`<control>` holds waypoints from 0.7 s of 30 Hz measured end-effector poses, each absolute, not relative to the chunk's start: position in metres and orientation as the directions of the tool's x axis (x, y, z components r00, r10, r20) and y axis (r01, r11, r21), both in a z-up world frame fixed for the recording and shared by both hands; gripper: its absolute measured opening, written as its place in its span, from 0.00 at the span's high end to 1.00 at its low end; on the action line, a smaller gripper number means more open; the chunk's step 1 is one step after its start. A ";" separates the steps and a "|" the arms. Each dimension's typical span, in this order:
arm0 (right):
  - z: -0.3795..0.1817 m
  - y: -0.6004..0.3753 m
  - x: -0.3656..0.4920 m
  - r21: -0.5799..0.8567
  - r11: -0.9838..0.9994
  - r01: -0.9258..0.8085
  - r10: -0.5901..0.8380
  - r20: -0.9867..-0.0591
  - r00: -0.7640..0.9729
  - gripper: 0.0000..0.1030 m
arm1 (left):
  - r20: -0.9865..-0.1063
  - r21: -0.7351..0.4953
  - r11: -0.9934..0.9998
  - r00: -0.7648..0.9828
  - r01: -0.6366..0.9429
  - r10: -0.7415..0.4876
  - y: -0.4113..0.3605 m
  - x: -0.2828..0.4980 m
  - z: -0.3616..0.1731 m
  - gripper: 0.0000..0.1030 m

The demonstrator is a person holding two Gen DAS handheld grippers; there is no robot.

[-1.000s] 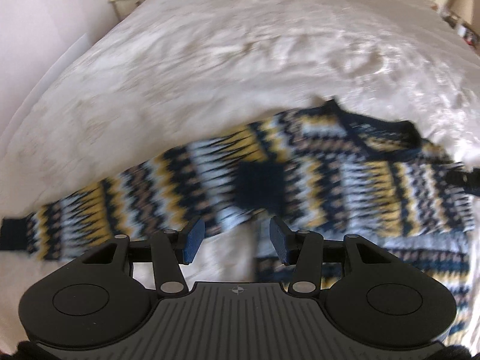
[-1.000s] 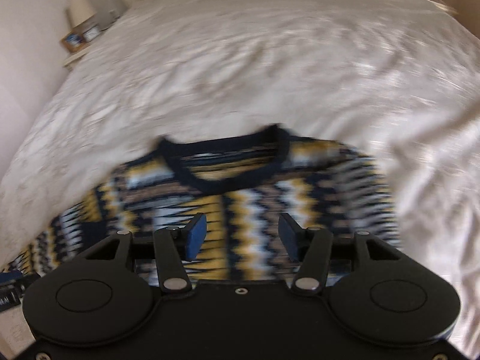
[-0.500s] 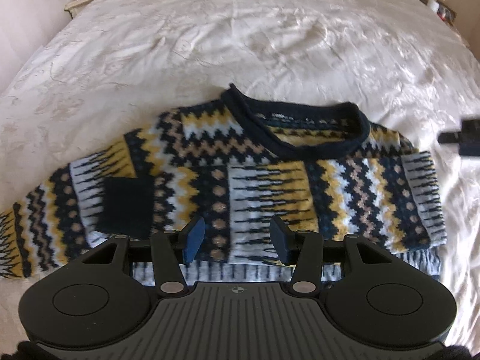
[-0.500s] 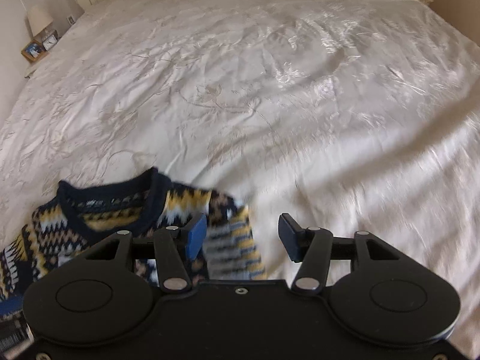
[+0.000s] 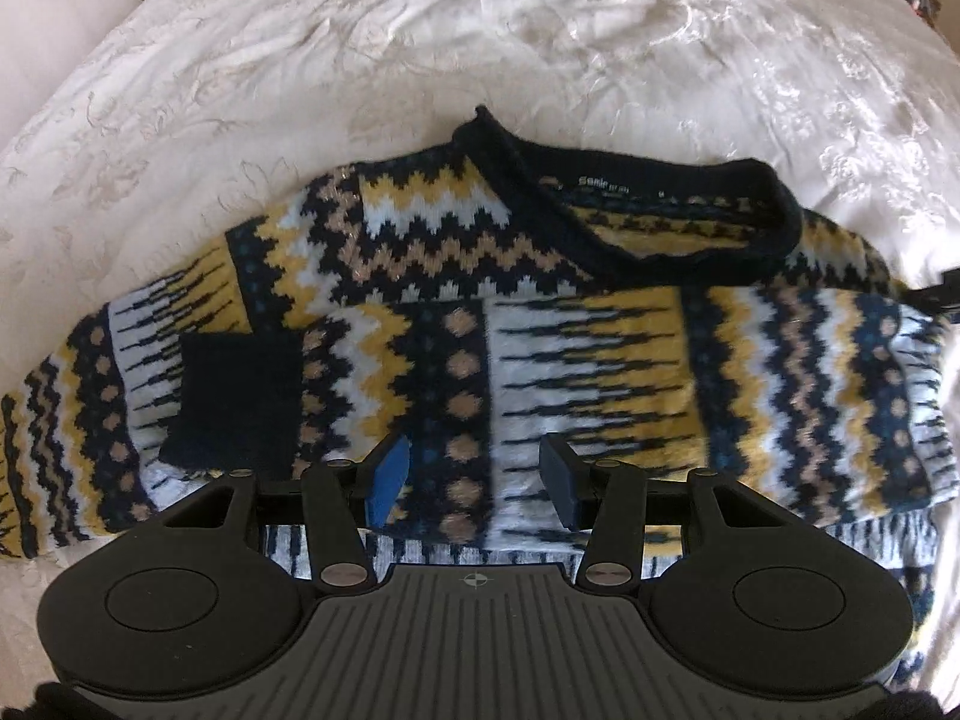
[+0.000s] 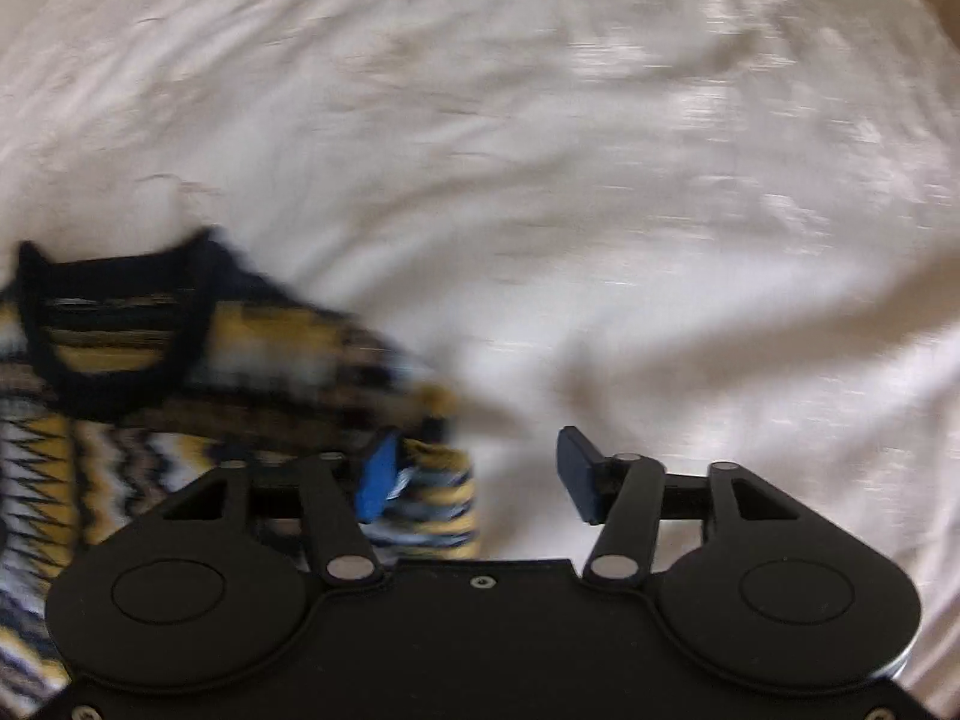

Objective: Fold small clothes
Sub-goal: 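Grasp the side edge of the sweater body with the right gripper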

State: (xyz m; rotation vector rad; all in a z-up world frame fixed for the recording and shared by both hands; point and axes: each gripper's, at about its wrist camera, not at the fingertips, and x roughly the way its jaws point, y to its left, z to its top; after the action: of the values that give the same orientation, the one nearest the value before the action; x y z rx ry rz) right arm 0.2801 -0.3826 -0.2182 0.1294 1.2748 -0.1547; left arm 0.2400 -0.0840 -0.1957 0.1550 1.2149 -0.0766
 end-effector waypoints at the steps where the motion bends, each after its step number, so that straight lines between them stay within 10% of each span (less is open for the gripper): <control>1: -0.219 -0.392 0.277 -0.052 0.973 0.224 -0.115 -0.954 0.276 0.40 | -0.939 0.077 0.987 0.344 0.144 0.023 -0.084 0.240 -0.197 0.54; 21: -0.215 -0.392 0.254 0.186 0.932 0.311 0.082 -0.944 0.318 0.36 | -0.931 0.082 0.984 0.364 0.159 0.019 -0.082 0.230 -0.194 0.54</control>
State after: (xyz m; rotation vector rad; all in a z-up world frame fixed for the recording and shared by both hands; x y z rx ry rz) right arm 0.2540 -0.3916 -0.2148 0.3651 1.2455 -0.1549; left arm 0.2298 -0.0815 -0.1943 0.1682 1.1961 -0.0907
